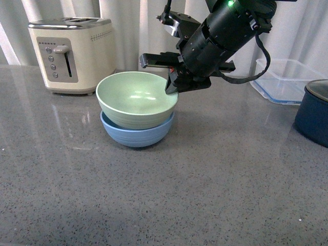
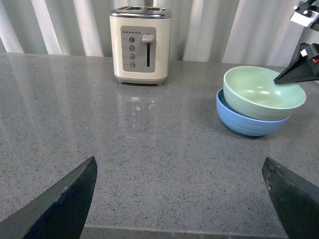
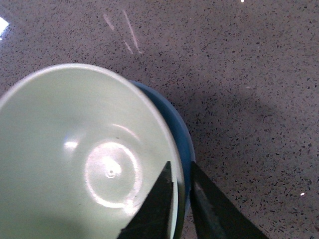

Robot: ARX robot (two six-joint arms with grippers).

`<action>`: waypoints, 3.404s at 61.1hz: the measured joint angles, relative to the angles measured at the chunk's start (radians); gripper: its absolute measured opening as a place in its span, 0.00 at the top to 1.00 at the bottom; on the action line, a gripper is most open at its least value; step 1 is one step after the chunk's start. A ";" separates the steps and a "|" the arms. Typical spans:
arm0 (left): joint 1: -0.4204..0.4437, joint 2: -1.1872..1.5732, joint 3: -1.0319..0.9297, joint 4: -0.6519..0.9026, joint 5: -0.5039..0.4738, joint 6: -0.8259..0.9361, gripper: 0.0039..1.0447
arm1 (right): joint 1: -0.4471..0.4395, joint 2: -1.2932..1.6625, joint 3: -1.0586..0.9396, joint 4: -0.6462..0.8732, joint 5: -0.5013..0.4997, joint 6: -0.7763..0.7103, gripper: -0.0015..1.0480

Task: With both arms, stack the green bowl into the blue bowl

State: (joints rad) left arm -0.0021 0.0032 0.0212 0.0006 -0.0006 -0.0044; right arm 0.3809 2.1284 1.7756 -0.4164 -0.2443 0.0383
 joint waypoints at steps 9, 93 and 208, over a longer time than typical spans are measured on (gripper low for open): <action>0.000 0.000 0.000 0.000 0.000 0.000 0.06 | -0.008 0.000 -0.001 0.006 -0.017 0.002 0.65; 0.000 0.000 0.000 0.000 -0.002 0.000 0.06 | -0.381 -1.036 -1.342 1.062 0.247 -0.032 0.51; 0.000 0.000 0.000 0.000 -0.002 0.000 0.06 | -0.381 -1.944 -1.771 0.604 0.244 -0.037 0.99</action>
State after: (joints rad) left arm -0.0021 0.0032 0.0212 0.0006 -0.0021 -0.0044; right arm -0.0002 0.1841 0.0048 0.1879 -0.0002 0.0013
